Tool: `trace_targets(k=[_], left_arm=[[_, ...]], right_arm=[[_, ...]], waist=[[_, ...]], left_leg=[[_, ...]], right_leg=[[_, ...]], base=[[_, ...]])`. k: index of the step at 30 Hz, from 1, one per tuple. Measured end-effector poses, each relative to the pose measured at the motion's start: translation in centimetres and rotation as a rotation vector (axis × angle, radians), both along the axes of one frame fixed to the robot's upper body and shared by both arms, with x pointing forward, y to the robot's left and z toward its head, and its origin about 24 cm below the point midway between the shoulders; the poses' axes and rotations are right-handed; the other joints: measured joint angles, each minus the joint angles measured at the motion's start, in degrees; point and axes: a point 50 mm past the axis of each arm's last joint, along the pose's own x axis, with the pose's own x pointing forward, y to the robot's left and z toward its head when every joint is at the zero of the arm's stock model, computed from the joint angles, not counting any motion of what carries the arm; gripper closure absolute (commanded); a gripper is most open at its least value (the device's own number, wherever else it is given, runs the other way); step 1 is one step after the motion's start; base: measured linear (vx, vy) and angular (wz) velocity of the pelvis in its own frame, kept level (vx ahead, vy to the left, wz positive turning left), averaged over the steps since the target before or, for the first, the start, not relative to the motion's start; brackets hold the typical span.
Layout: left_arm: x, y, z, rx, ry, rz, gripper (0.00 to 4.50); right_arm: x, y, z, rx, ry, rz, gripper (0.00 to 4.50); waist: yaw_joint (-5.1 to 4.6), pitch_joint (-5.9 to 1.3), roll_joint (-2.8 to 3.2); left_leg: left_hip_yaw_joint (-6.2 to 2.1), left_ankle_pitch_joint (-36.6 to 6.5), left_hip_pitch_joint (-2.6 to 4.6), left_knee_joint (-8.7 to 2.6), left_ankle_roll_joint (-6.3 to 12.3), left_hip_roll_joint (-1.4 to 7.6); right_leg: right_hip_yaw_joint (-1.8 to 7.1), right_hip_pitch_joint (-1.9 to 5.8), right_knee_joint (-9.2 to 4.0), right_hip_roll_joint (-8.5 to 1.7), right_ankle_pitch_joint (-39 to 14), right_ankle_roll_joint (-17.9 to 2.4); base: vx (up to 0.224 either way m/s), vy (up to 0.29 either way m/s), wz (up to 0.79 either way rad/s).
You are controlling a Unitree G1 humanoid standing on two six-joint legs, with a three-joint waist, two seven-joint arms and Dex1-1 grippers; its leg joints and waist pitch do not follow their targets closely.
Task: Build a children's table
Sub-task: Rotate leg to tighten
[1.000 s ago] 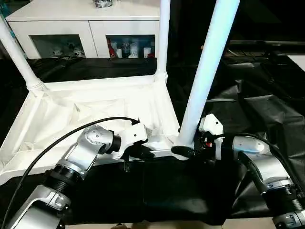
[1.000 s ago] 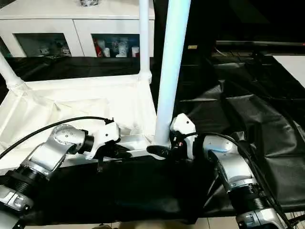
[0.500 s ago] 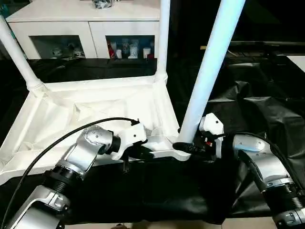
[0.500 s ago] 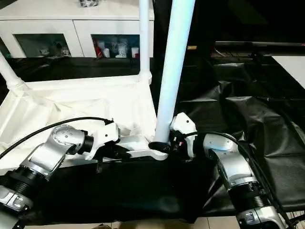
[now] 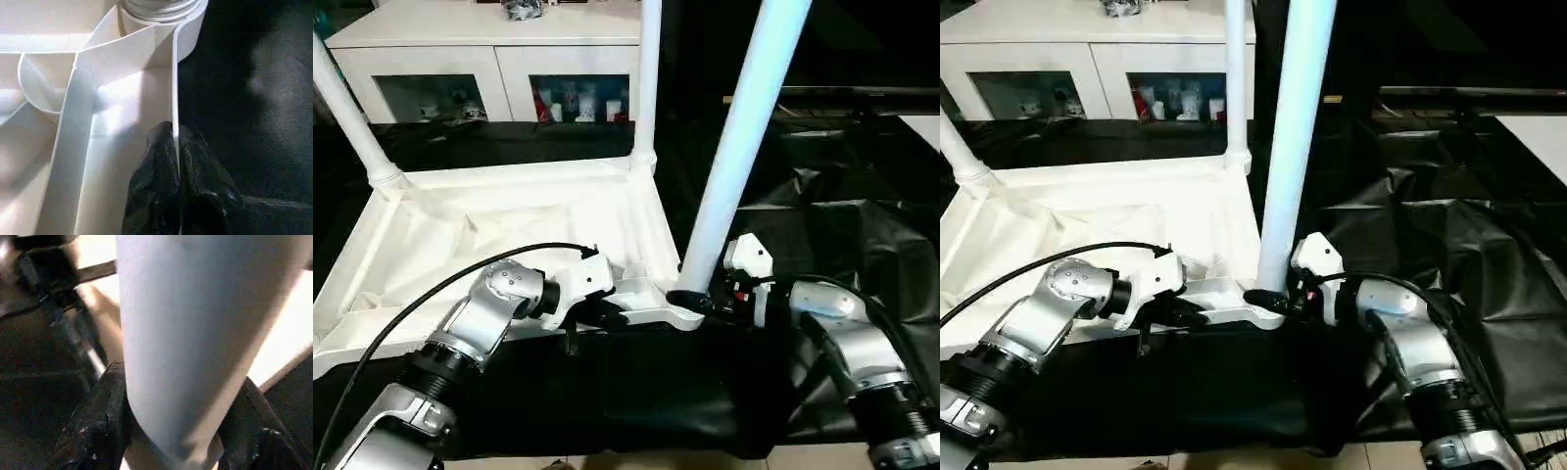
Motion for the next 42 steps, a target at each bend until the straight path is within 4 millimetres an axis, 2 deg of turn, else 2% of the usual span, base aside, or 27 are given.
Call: trace_targets(k=[5,8,12,19,20,21,23,28,32,37,40,41,42], left_arm=[[1.4,-1.9,-0.3,-0.003,-0.017,0.109,4.50],[2.2,-3.0,-0.4,-0.007,-0.006,0.190,4.50],[3.2,-5.1,-0.4,-0.002,-0.001,0.276,4.50],[3.4,-6.0,-0.6,-0.004,0.012,0.299,4.50],[3.5,-6.0,-0.6,-0.005,0.011,0.298,4.50],[3.5,-6.1,-0.6,-0.008,0.009,0.294,4.50],[3.6,-5.8,-0.6,-0.008,-0.004,0.293,4.50],[3.8,-4.6,-0.2,0.008,-0.051,0.276,4.50],[3.0,-3.1,0.1,0.007,-0.064,0.199,4.50],[1.9,-1.2,0.7,0.015,-0.045,0.104,4.50],[1.4,-0.5,1.0,0.018,-0.046,0.057,4.50],[1.2,-0.4,1.0,0.017,-0.044,0.049,4.50],[1.2,-0.3,1.1,0.019,-0.052,0.044,4.50]], right_arm=[[1.6,0.7,-0.4,0.009,-0.008,-0.243,2.50],[2.8,1.6,-0.4,0.004,-0.002,-0.402,2.50],[4.2,2.6,-0.2,-0.020,0.014,-0.636,2.51],[4.6,2.8,-0.2,-0.033,0.011,-0.705,2.51],[4.5,2.7,-0.2,-0.026,0.009,-0.704,2.16],[4.4,2.5,-0.3,-0.012,0.003,-0.700,1.82],[4.2,2.5,-0.2,0.004,-0.020,-0.665,1.80],[4.0,1.8,0.5,0.011,-0.041,-0.526,1.28],[2.8,0.0,1.4,-0.060,-0.065,-0.279,1.28],[1.3,-1.3,2.3,-0.125,-0.080,-0.050,1.28],[1.0,-1.7,2.4,-0.112,-0.047,0.021,1.28],[0.9,-1.8,2.4,-0.103,-0.035,0.035,0.98],[0.8,-1.9,2.4,-0.093,-0.019,0.044,0.98]], waist=[[-0.64,0.00,0.00],[-1.44,0.03,0.06],[-1.89,0.09,0.22],[-2.15,-0.11,0.69],[-2.12,-0.11,0.69],[-2.05,-0.11,0.69],[-2.16,-0.08,0.66],[-2.66,0.18,0.75],[-2.47,0.36,0.61],[-1.63,0.34,0.51],[-1.33,0.34,0.51],[-1.23,0.34,0.51],[-1.09,0.34,0.51]], left_leg=[[-0.02,0.02,0.03,0.02,-0.03,-0.07],[-0.11,0.02,0.03,0.01,-0.03,-0.10],[-0.20,0.02,0.01,0.01,-0.01,-0.24],[-0.22,0.01,0.01,-0.08,0.02,-0.38],[-0.22,0.01,0.00,-0.08,0.02,-0.39],[-0.21,0.00,-0.01,-0.09,0.02,-0.39],[-0.22,0.00,-0.03,-0.14,0.02,-0.39],[-0.29,0.01,-0.17,-0.25,0.03,-0.39],[-0.27,0.03,-0.24,-0.26,0.05,-0.35],[-0.23,0.02,-0.51,-0.25,0.04,-0.12],[-0.18,0.14,-0.75,-0.38,0.34,0.07],[-0.18,0.13,-0.81,-0.38,0.36,0.11],[-0.19,0.13,-0.93,-0.35,0.36,0.16]], right_leg=[[0.01,0.04,-0.19,-0.06,-0.12,0.20],[-0.08,0.18,-0.56,-0.06,-0.12,0.20],[-0.13,0.37,-1.15,-0.11,-0.13,0.21],[-0.08,0.72,-1.89,-0.14,-0.13,0.21],[-0.07,0.72,-1.89,-0.14,-0.13,0.21],[-0.06,0.71,-1.89,-0.15,-0.13,0.21],[-0.07,0.69,-1.89,-0.15,-0.12,0.21],[-0.14,0.46,-1.89,-0.14,-0.10,0.19],[-0.13,0.36,-1.80,-0.13,0.79,0.09],[-0.14,-0.33,-0.87,-0.06,0.49,0.43],[-0.26,-0.68,-0.77,0.08,0.26,0.14],[-0.31,-0.73,-0.75,0.10,0.22,0.09],[-0.34,-0.81,-0.75,0.12,0.22,0.08]], base=[[-0.031,0.004,0.00],[0.000,0.000,0.00],[0.000,0.000,0.00],[0.000,0.000,0.00],[0.000,0.000,0.00],[0.000,0.000,0.00],[0.000,0.000,0.00],[0.000,0.000,0.00],[0.013,-0.005,0.00],[0.064,-0.030,0.00],[0.021,-0.011,-0.01],[0.000,0.000,0.00],[0.000,0.000,0.00]])
